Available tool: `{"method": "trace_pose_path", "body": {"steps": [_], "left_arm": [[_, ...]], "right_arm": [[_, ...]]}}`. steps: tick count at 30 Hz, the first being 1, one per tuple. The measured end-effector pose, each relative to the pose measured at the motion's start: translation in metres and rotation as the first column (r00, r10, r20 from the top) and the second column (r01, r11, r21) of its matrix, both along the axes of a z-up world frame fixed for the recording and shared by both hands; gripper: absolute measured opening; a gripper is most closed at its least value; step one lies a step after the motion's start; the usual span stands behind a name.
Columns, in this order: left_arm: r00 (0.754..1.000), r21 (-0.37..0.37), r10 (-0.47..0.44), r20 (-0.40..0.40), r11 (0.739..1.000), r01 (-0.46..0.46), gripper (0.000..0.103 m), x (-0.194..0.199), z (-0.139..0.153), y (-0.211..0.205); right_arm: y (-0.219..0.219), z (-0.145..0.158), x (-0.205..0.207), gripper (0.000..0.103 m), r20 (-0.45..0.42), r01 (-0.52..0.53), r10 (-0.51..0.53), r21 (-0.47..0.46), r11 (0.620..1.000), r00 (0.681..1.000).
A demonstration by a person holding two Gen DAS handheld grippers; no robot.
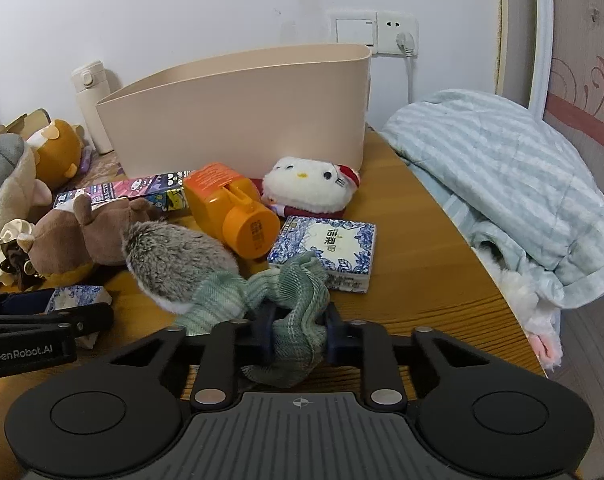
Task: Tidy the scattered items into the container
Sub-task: 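Grasp the blue-and-white tissue pack with left tool while right tool grasps green scrunchie, then carry both held items over the beige basket and open both tools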
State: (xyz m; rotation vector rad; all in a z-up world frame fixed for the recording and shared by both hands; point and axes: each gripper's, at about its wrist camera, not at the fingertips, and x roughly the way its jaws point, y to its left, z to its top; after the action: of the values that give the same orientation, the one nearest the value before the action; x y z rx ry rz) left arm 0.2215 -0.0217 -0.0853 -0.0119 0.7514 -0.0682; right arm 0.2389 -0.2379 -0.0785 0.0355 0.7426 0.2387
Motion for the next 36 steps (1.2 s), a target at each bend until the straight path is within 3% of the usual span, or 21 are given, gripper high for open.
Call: {"method": "trace_pose_path", "body": {"steps": [14,24,36], "left_arm": [[1.000,-0.052,0.012,-0.004,0.999,-0.012,0.066,-0.019,0.011,0.003],[0.995,-0.055,0.003,0.101,0.999,0.002,0.066,-0.040,0.056,-0.001],[0.982,-0.021,-0.002,0.191,1.000,0.006,0.066,-0.031,0.103,-0.008]], "right_arm": [[-0.008,0.024,-0.018,0.015,0.037,-0.018,0.016,0.034,0.999,0.999],[-0.011,0.070,-0.031,0.015,0.148,-0.056,0.052,0.027,0.998,0.988],[-0.017,0.114,-0.030,0.015,0.262,-0.068,0.062,0.014,0.998,0.963]]}}
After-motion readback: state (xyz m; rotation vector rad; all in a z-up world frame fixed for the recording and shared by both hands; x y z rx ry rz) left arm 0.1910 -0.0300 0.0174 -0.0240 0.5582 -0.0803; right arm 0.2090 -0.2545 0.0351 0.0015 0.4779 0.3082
